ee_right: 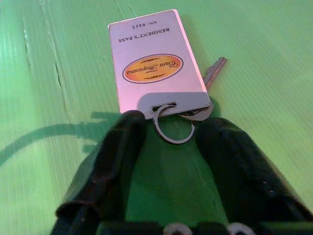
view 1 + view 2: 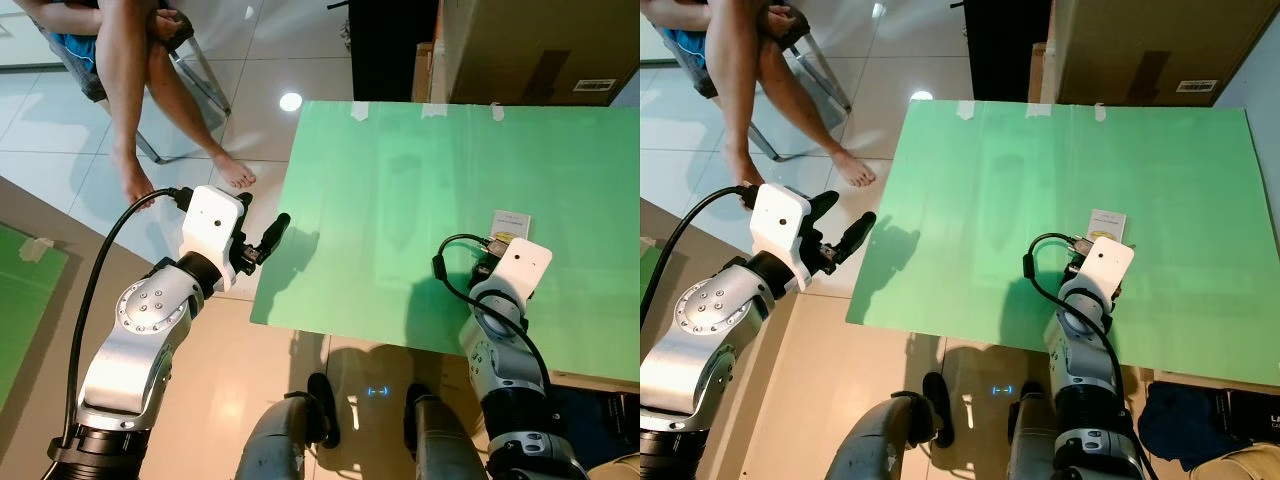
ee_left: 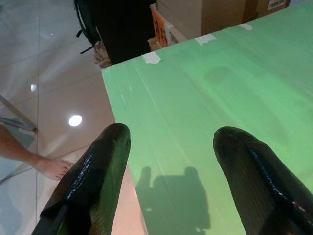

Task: Hang keys on a hook

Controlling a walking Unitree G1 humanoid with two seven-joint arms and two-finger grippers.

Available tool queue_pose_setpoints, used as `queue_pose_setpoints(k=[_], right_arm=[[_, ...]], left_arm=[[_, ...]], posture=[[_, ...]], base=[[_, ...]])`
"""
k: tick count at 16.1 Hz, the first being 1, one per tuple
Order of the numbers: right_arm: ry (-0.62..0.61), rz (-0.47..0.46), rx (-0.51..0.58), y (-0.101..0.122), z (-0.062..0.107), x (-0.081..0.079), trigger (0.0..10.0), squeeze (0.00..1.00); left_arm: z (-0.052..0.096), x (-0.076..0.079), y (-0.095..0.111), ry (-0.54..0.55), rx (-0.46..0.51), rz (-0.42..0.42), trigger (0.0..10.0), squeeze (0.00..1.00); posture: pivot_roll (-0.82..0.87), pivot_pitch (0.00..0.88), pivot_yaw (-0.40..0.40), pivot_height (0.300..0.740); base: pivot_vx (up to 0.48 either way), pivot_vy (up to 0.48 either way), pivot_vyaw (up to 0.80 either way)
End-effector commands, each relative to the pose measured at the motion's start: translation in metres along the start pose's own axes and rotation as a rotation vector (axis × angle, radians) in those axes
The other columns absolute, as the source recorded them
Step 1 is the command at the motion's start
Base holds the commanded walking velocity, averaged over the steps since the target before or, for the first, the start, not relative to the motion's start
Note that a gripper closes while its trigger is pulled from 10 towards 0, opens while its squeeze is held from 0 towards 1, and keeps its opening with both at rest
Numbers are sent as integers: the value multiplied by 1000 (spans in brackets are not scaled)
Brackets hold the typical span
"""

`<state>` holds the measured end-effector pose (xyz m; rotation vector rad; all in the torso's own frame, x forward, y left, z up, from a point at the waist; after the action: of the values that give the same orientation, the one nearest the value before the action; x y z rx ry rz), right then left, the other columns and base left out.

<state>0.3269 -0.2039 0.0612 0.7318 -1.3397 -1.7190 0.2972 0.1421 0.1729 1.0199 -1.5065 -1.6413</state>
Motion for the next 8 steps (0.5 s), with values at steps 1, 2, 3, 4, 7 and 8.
queue_pose_setpoints(k=[1, 2, 3, 4, 7, 8], right_arm=[[-1, 27, -78, -22, 6, 3, 0, 0], [-4, 29, -86, -24, 6, 4, 0, 0], [-3, 29, -87, -24, 6, 3, 0, 0], [2, 25, -86, -24, 6, 2, 0, 0], [7, 20, -76, -22, 7, 2, 0, 0], [9, 18, -69, -21, 8, 2, 0, 0]], left_arm=[[5, -2, -2, 14, -12, -1, 10000, 0], [5, -2, -2, 15, -12, 1, 10000, 0], [5, -2, -2, 15, -12, 1, 10000, 0], [4, -2, -3, 16, -13, 3, 10000, 0], [4, -2, -2, 17, -12, 3, 10000, 0], [4, -3, -2, 17, -12, 3, 10000, 0]], posture=[[-14, 355, 189, 740], [-16, 355, 188, 740], [-16, 355, 188, 740], [-16, 355, 188, 740], [-19, 359, 187, 740], [-24, 362, 186, 740]], base=[[0, 0, 0], [0, 0, 0], [0, 0, 0], [0, 0, 0], [0, 0, 0], [0, 0, 0]])
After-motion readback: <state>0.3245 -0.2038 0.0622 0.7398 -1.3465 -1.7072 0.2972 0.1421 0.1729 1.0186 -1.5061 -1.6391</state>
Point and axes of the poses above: a point about 5 cm out from each wrist's last joint towards the gripper, its own z axis pointing back from the gripper into the wrist, its own y axis along the axis of the wrist's last joint, x = y × z, the point moved 2 cm from there along -z, pointing out of the wrist towards the gripper, and after that the axes turned 6 degrees about z, right-handed, at the moved point
